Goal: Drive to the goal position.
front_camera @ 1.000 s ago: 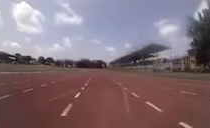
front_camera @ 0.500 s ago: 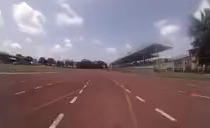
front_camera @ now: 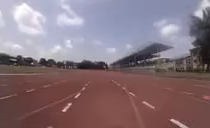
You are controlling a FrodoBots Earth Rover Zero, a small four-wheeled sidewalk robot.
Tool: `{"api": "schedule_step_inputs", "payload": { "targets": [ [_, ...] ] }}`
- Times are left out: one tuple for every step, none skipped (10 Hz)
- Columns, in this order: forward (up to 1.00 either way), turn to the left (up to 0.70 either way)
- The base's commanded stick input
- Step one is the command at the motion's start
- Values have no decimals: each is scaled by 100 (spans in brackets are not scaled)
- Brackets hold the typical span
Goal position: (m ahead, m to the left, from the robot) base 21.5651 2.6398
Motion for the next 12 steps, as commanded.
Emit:
{"api": "schedule_step_inputs", "payload": {
  "targets": [
    [70, 0],
    [70, 0],
    [70, 0],
    [70, 0],
    [70, 0],
    [70, 0],
    [70, 0],
    [70, 0],
    [70, 0],
    [70, 0],
    [70, 0],
    [70, 0]
  ]
}}
